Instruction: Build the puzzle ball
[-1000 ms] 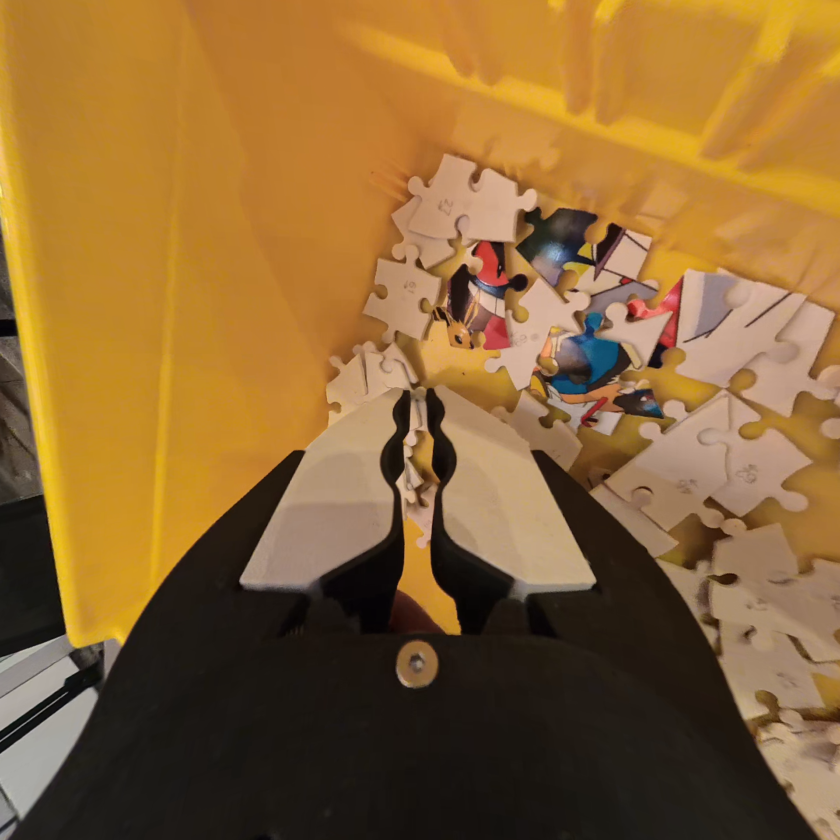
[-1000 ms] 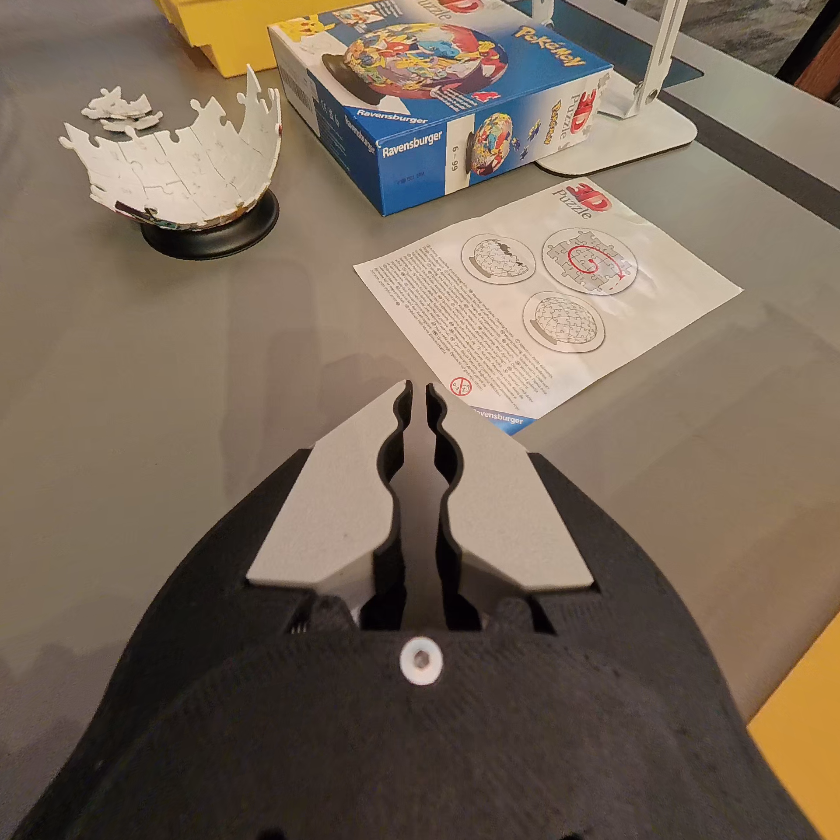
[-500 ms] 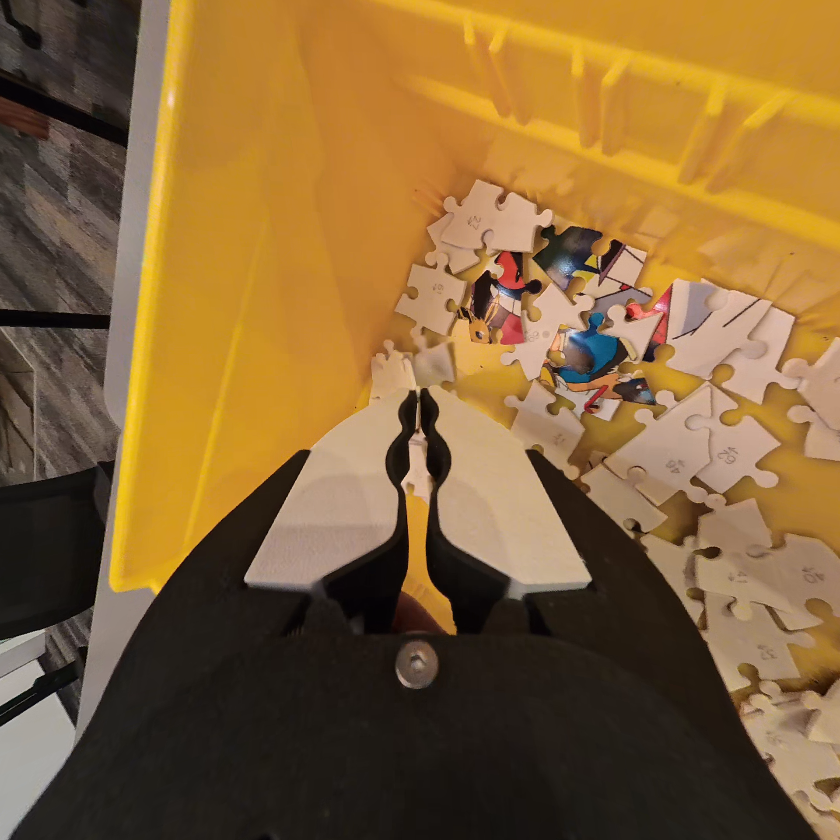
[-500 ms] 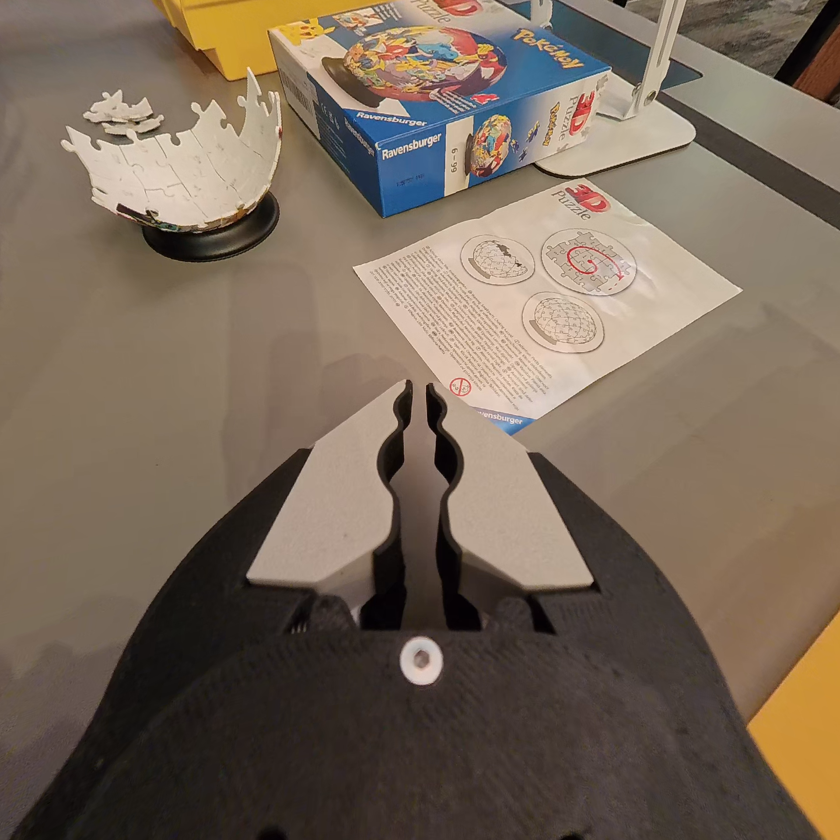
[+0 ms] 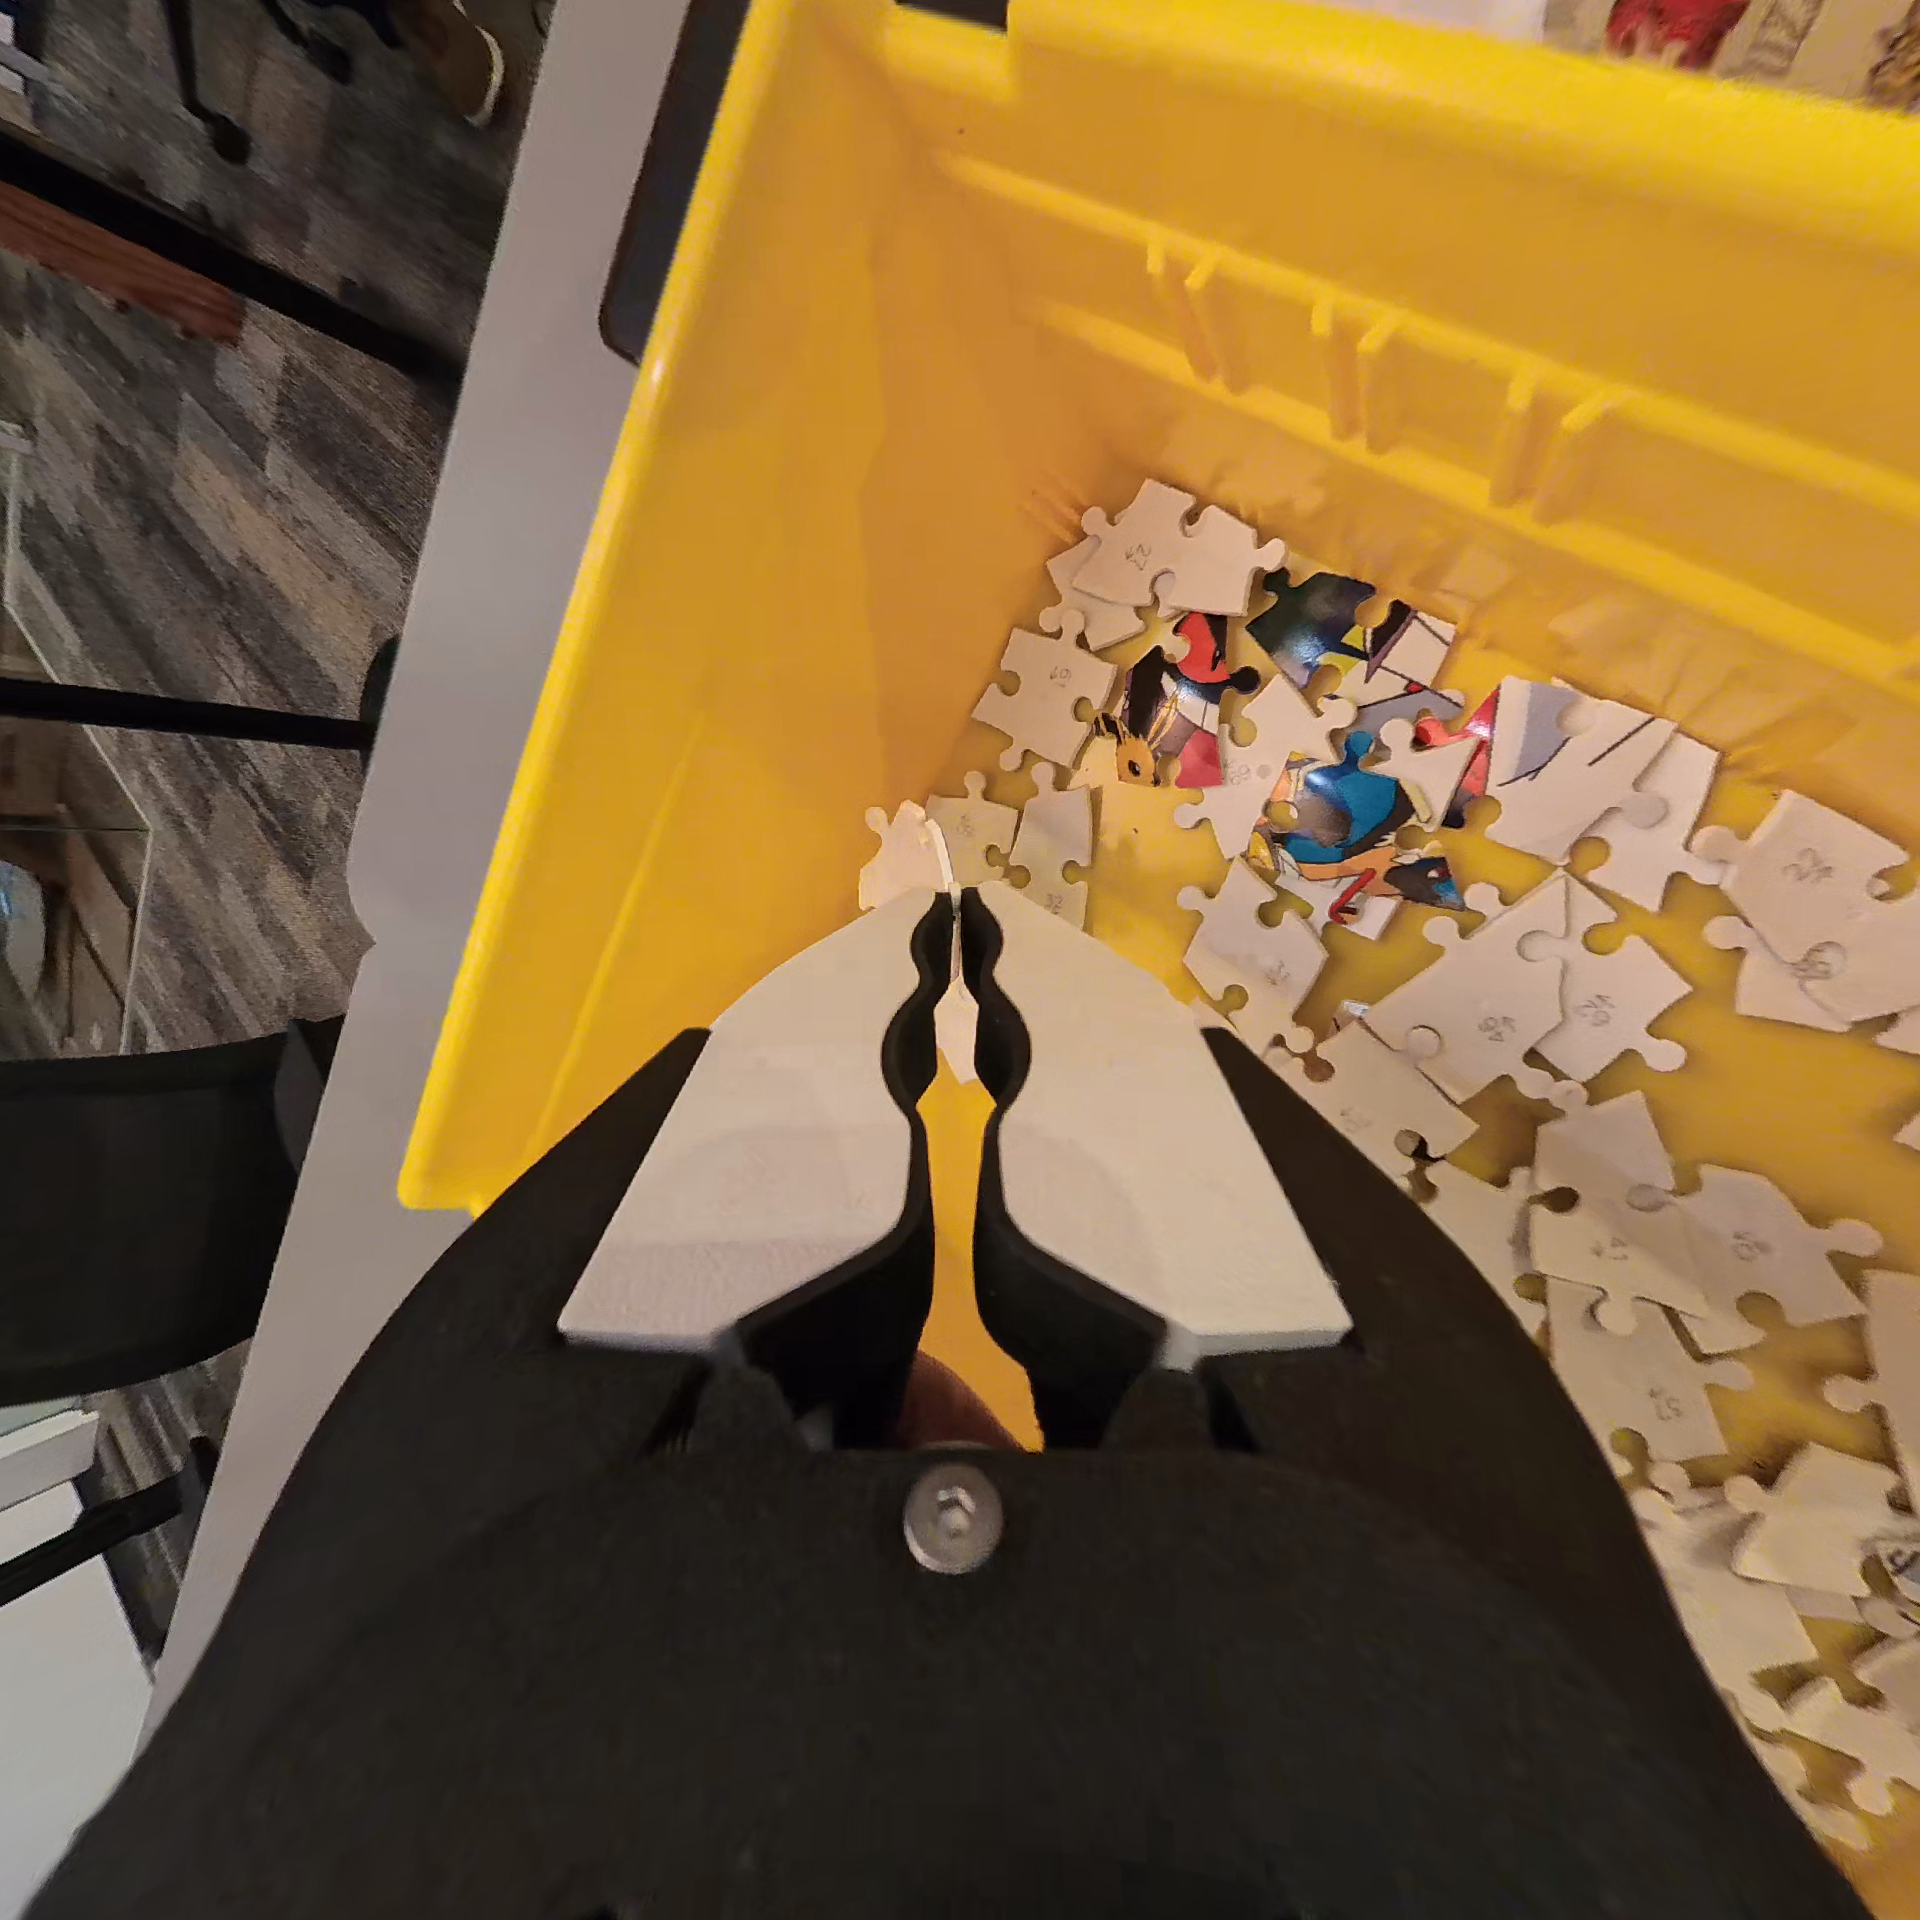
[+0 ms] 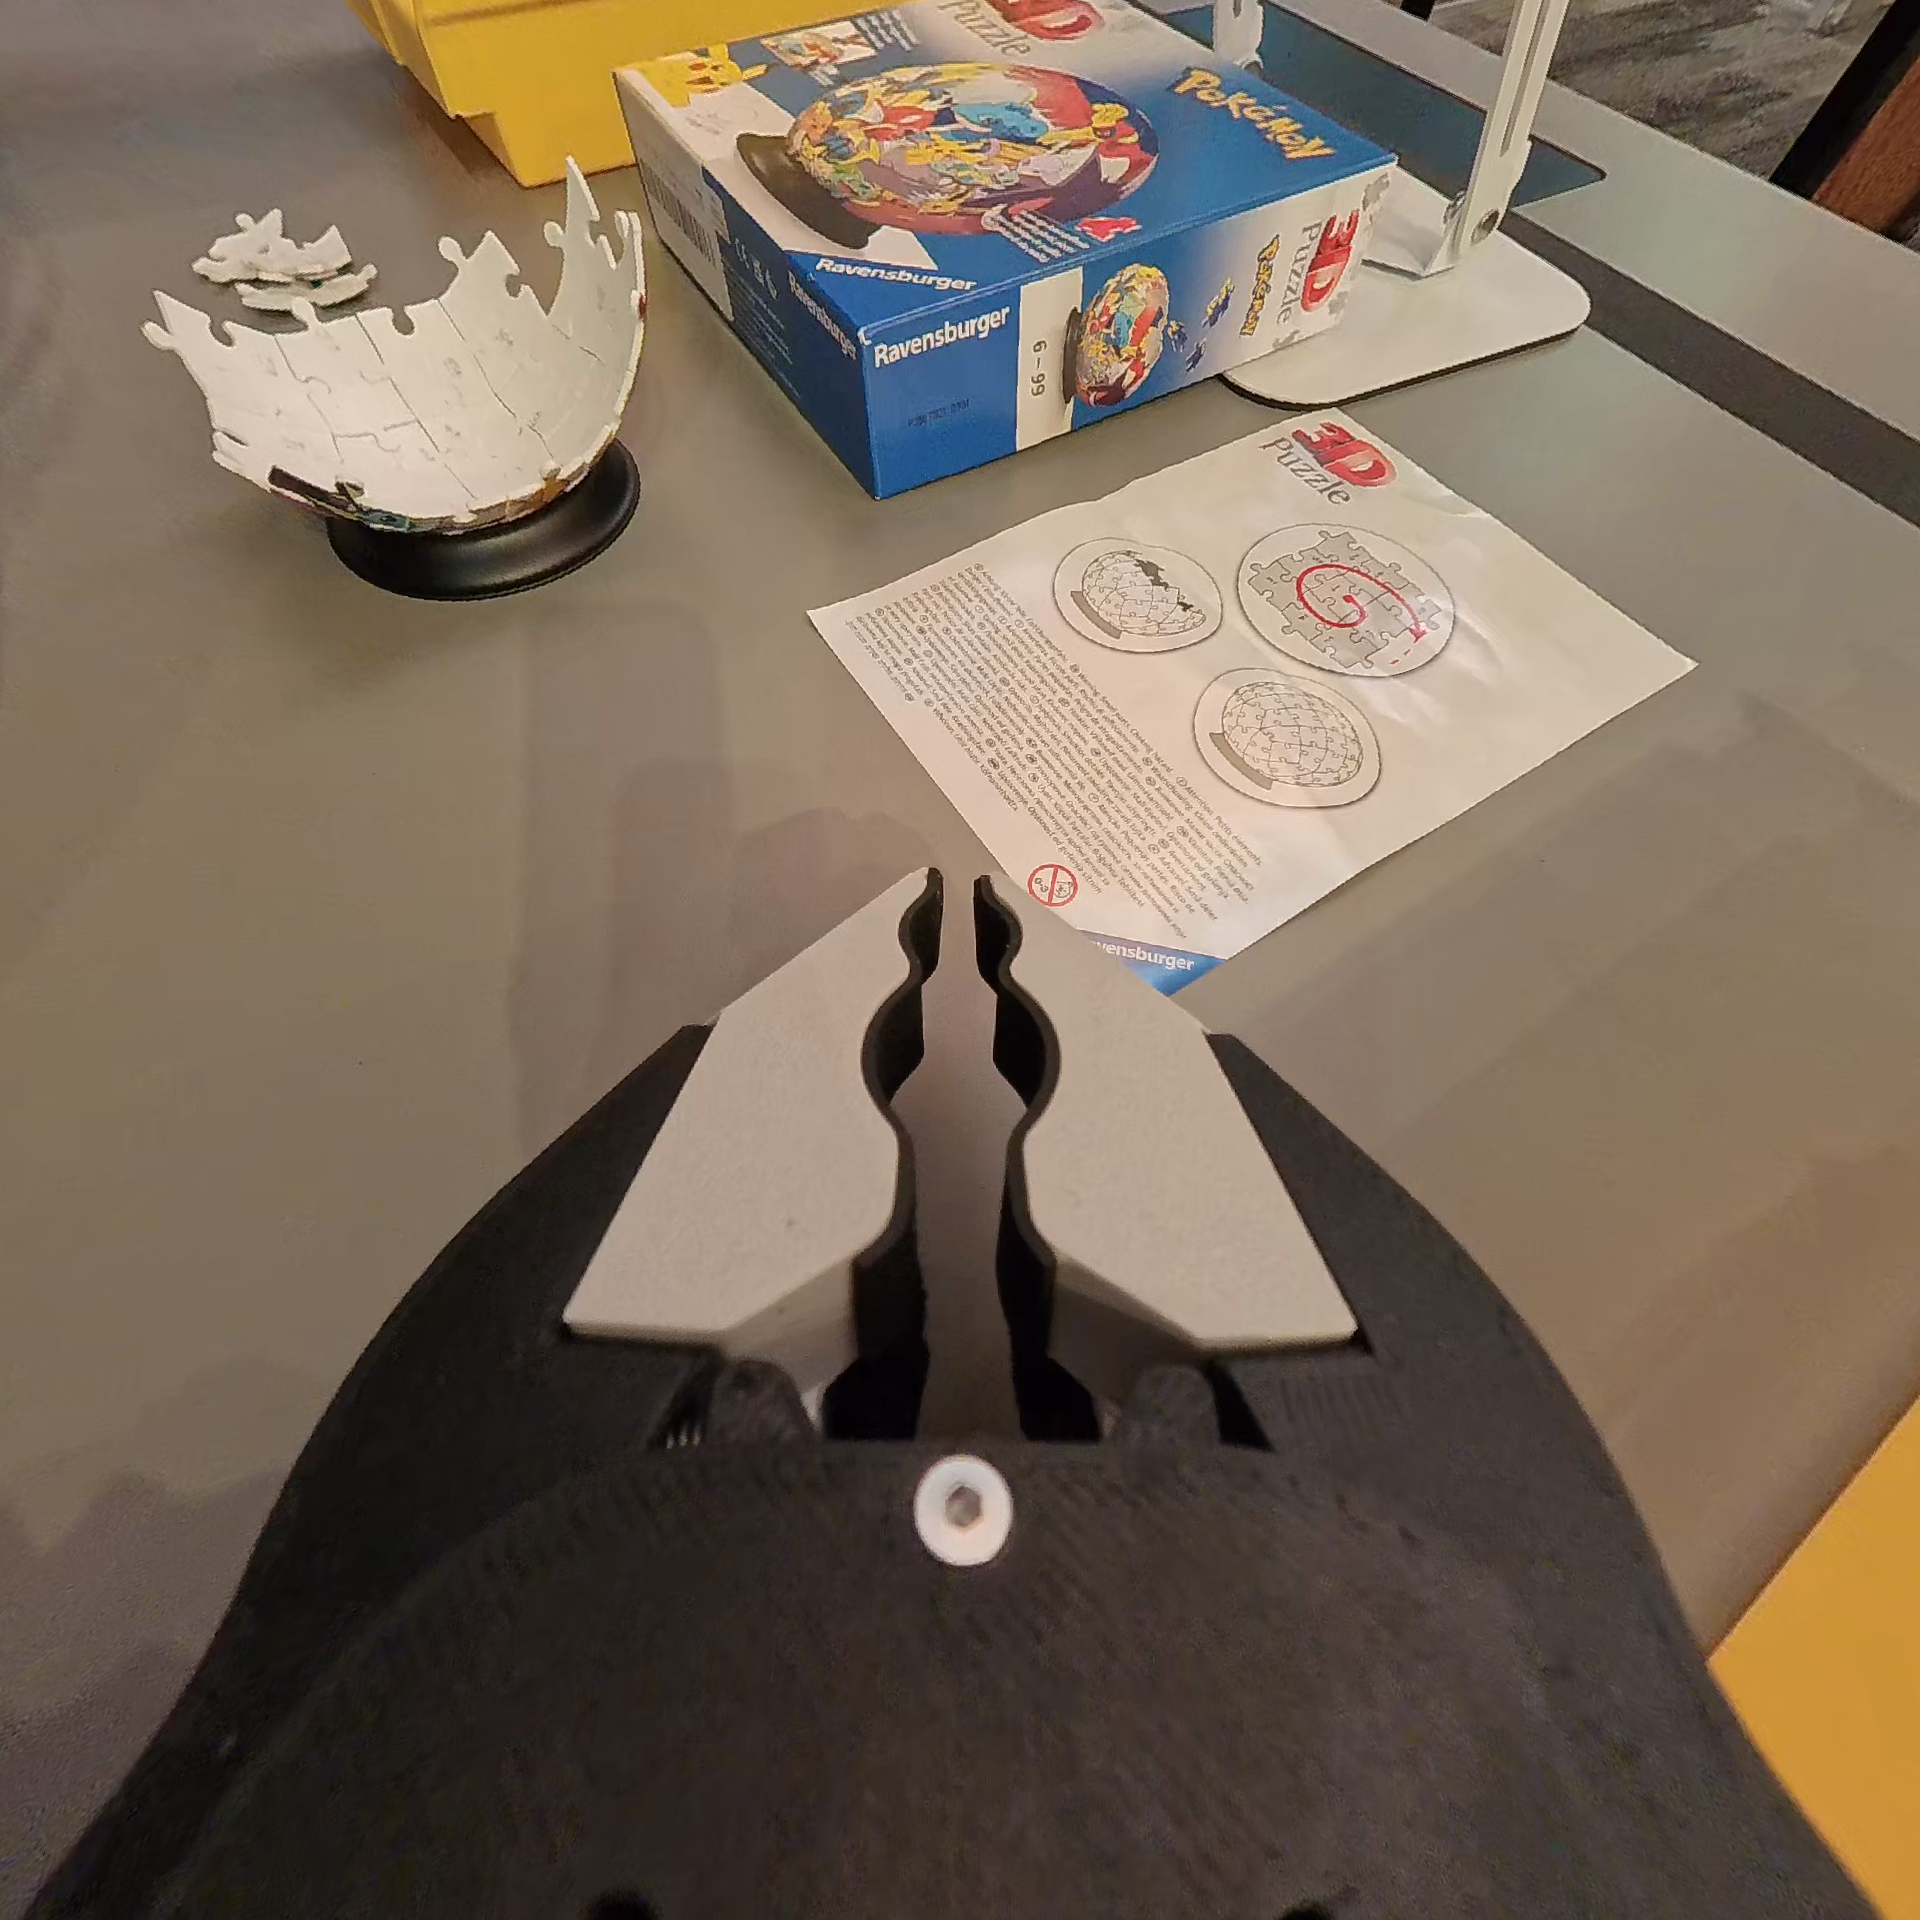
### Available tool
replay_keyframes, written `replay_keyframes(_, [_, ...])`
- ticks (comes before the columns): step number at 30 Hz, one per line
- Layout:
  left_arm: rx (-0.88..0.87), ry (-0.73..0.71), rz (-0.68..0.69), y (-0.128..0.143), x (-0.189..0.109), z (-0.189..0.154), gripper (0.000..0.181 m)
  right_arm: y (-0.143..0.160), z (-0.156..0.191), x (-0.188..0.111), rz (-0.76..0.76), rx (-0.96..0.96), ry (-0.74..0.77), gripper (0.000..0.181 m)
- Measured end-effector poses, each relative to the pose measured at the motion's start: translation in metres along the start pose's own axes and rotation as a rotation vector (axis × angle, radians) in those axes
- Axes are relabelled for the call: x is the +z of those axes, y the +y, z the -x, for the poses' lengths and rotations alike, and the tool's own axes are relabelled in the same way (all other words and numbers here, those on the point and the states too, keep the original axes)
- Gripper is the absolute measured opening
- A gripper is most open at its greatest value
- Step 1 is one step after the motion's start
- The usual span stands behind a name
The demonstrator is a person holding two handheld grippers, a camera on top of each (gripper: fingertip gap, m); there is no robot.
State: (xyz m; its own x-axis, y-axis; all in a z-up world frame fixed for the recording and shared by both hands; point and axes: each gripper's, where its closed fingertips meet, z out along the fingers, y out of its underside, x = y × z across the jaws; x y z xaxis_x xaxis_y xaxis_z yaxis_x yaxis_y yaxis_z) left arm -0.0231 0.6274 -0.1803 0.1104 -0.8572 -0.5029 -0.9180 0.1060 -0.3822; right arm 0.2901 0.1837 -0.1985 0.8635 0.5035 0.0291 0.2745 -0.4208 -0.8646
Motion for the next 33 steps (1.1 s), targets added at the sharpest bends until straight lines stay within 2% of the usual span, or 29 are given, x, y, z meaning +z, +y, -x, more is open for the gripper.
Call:
replay_keyframes(5, [-0.001, -0.019, -0.029, -0.004, -0.022, -0.005, 0.002, 0.0, 0.0, 0.0, 0.002, 0.0, 0.0, 0.005])
replay_keyframes(9, [-0.005, -0.015, -0.091, -0.012, -0.048, -0.021, 0.002, 0.0, 0.0, 0.001, 0.006, 0.0, 0.0, 0.005])
replay_keyframes(14, [0.075, 0.006, -0.209, -0.029, -0.097, -0.072, 0.002, 0.001, 0.0, 0.001, 0.013, 0.001, 0.0, 0.005])
replay_keyframes(22, [0.15, -0.016, -0.285, -0.033, -0.168, -0.144, 0.002, 0.002, 0.0, 0.003, 0.025, -0.007, 0.004, 0.005])
replay_keyframes(24, [0.147, 0.02, -0.304, -0.033, -0.181, -0.166, 0.002, 0.003, 0.0, 0.003, 0.029, -0.01, 0.005, 0.005])
replay_keyframes(28, [0.152, 0.064, -0.32, -0.03, -0.194, -0.202, 0.002, 0.004, 0.001, 0.004, 0.041, -0.012, 0.004, 0.005])
replay_keyframes(33, [0.13, 0.151, -0.331, -0.03, -0.191, -0.25, 0.002, 0.005, 0.0, 0.005, 0.047, -0.012, 0.012, 0.004])
